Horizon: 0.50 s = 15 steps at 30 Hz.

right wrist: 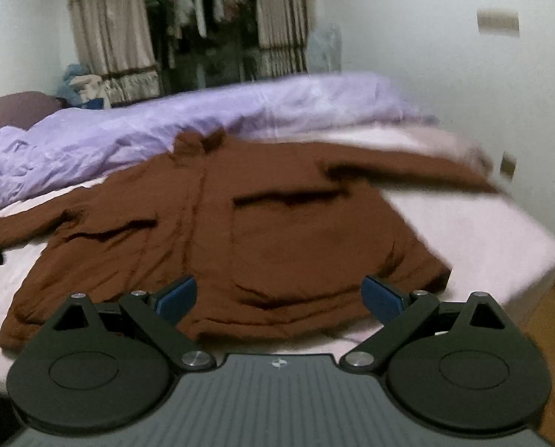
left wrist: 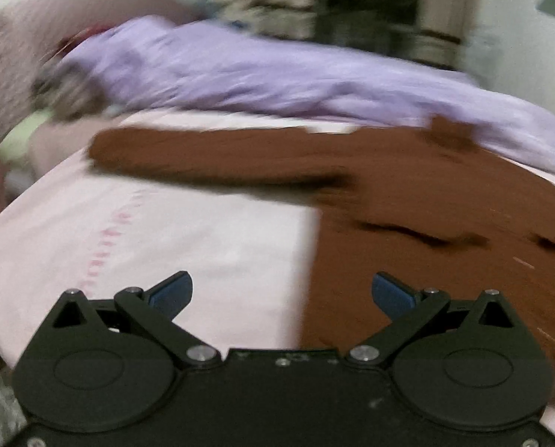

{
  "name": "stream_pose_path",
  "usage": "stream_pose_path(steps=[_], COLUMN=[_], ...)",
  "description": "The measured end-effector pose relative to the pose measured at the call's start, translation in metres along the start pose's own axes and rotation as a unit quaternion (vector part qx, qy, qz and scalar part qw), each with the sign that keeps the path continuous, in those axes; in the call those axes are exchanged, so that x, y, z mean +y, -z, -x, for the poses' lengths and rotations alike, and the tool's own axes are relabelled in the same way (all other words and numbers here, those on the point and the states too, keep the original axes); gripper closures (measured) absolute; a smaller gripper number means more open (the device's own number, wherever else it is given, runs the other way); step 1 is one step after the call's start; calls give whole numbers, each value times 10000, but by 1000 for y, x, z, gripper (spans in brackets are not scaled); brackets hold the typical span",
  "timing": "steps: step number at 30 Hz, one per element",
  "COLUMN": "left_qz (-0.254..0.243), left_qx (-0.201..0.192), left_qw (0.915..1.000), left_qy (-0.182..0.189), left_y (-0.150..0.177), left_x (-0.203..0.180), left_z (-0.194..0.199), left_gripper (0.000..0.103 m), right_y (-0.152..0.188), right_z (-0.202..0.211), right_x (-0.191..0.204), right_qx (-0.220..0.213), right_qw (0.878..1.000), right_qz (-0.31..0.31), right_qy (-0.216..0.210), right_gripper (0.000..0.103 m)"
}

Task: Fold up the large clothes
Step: 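Grasp the jacket sleeve cuff with the left gripper and lift it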

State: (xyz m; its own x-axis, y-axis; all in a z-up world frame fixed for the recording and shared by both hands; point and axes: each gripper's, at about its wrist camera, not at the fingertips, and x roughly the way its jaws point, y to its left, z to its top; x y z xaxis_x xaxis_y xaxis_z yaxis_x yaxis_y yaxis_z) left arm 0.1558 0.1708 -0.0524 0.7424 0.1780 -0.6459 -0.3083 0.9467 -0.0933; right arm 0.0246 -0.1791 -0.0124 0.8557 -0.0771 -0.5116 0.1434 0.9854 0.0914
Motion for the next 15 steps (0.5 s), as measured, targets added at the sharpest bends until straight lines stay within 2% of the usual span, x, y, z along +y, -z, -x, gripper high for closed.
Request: stream_pose_path(steps=[2, 4, 5, 8, 10, 12, 15], left_qz=[240, 415, 323, 937, 1330, 1741, 1898], left_qx=[34, -210, -47, 191, 209, 437, 662], left_qw=[9983, 9941, 9918, 9849, 9794, 9735, 9676], left_qy=[-531, -980, -1237, -1442, -1503, -1418, -1526], left_y=[-24, -61, -68, -122, -145, -172, -191], left_x=[34, 69, 78, 130, 161, 189, 213], left_z=[-39, -81, -101, -168, -190, -234, -263], left_gripper=[0, 0, 0, 0, 0, 0, 0], right_y=[-3, -7, -10, -24, -36, -46, -53], right_z=[-17, -33, -40, -61, -71, -80, -97], right_x=[-10, -17, -18, -16, -16, -16, -20], right_qx=[192, 338, 392, 530, 557, 556, 489], right_qw=[9996, 9989, 9987, 9975, 9965, 9964, 9964], right_qz=[-195, -315, -336, -279, -216, -211, -404], right_qy=[-103, -74, 3, 380, 579, 606, 559], right_gripper=[0, 0, 0, 0, 0, 0, 0])
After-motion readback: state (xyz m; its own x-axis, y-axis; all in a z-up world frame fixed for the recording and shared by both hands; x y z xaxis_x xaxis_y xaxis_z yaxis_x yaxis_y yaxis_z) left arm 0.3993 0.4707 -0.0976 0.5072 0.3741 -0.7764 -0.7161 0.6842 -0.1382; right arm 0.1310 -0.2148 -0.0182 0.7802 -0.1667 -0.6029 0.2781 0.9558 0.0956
